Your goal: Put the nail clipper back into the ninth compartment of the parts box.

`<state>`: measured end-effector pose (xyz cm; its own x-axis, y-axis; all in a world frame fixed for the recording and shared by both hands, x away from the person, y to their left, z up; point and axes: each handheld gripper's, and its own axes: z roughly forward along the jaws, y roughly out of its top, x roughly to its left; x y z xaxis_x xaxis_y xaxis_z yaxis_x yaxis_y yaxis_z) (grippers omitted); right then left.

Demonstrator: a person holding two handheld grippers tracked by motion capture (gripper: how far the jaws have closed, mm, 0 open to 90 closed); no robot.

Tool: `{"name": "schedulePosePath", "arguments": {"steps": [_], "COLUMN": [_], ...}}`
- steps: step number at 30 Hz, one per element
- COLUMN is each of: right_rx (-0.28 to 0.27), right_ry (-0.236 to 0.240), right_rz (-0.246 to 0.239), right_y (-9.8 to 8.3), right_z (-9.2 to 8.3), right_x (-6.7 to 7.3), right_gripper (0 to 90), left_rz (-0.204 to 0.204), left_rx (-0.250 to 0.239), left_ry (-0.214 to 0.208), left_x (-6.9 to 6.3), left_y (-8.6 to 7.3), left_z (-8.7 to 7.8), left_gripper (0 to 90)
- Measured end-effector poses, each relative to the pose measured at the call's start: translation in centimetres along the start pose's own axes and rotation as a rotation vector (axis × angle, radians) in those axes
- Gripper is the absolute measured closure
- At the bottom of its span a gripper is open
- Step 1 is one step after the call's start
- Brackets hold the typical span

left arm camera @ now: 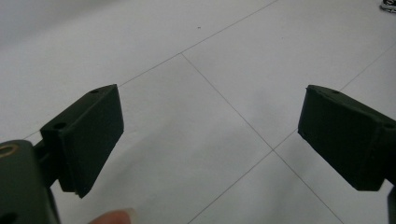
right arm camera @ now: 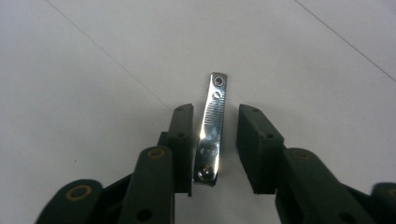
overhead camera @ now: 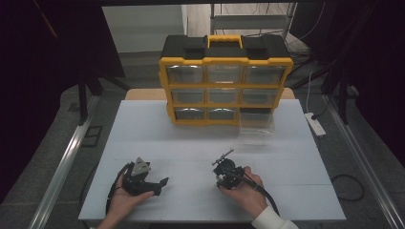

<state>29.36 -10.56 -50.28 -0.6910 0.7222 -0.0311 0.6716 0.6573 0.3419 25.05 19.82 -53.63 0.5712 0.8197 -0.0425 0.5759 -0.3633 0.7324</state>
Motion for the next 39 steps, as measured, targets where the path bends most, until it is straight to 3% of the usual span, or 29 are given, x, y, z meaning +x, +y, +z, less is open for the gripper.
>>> {"name": "schedulePosePath", "arguments": {"steps": [4,19,31,39], "right_rx": [0.0,0.01,-0.041,-0.103], "right_ry": [0.006,0.004,0.051,0.077], "right_rz": [0.018,0.001,0.007,0.015], "right_y": [0.1,0.2,0.2,0.2], "right_z": [0.0,-0.1,-1.7,-3.4], "right_x": [-0.2,0.0,-1.0,-1.8], "right_gripper": [77.9,79.6,79.7,79.6], "left_rz": [-0.001,-0.002,-0.002,-0.003], "left_rx": [-0.001,-0.003,-0.005,-0.006], "left_ry": [-0.001,-0.001,0.002,0.003], "left_x": [0.0,0.1,0.1,0.1], "left_y": [0.0,0.0,0.0,0.0], "left_z": [0.0,0.0,0.0,0.0], "left_gripper": [7.6,7.6,7.5,7.4]}}
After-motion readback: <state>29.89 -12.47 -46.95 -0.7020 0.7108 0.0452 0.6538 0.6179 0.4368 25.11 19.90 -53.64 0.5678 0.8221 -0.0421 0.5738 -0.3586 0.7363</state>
